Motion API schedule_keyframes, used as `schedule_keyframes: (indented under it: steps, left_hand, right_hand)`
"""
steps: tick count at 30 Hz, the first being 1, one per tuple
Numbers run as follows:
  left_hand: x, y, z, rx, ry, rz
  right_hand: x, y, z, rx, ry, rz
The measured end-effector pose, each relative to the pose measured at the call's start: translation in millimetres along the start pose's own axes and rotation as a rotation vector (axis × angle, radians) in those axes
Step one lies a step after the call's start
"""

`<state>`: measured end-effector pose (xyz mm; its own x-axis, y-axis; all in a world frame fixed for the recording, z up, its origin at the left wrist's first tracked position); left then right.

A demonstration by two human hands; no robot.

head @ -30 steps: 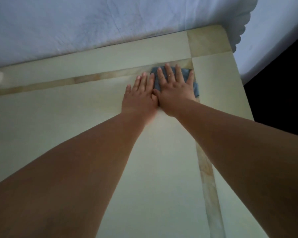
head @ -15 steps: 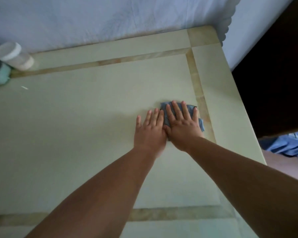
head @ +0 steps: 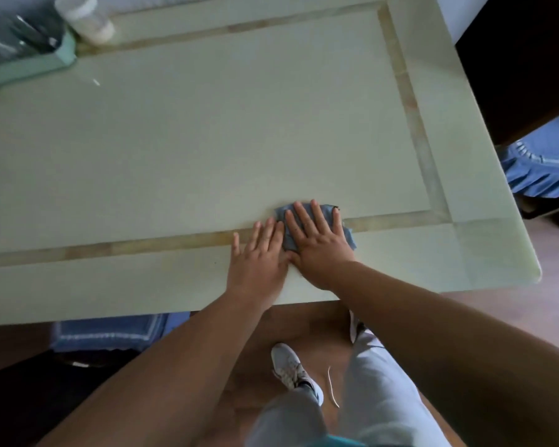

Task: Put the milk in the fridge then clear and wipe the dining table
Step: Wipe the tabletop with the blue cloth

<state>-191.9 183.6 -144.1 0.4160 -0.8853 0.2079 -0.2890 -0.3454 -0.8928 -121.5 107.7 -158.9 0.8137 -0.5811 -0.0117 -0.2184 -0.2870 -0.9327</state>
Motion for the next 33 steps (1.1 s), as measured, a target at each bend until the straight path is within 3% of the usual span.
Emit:
schedule_keyframes:
  steps: [6,9,12,15,23,28,33]
  left_hand:
    - [-23,6,-50,0.042,-0.100,-0.068]
    - [-19,-3,-59,0.121,-0.106,-0.146]
    - [4,-8,-62,0.191,0.006,-0.204]
    - [27,2,-59,0.160,-0.023,-0.279]
    - [96,10,-43,0.250,-0.227,-0.184]
    - [146,15,-39,0.245,-0.304,-0.276]
    - [207,2,-34,0.268,-0.255,-0.482]
  right_hand:
    - [-26,-2,-33,-0.009,-0.112,0.120]
    - [-11,-13,-48,0.101,-0.016,0.288]
    - [0,-4,-59,0.068,0.014,0.215]
    - [12,-4,-70,0.072,-0.074,0.159]
    - [81,1,-102,0.082,-0.117,0.147]
    - [137,0,-111,0.012,-0.106,0.110]
    - [210,-22,-123,0.106,-0.038,0.206]
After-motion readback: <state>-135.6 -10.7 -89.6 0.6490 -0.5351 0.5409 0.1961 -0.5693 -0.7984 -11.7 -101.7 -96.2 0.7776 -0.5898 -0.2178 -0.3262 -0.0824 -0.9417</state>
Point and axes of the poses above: each hand's wrist, its own z-axis towards the middle knuckle, its own y-axis out of the palm, x = y × z, the point moved 9 cm from there along z, towards the middle knuckle, and after that the axes turned 10 degrees about -z, right-handed, at the moved point
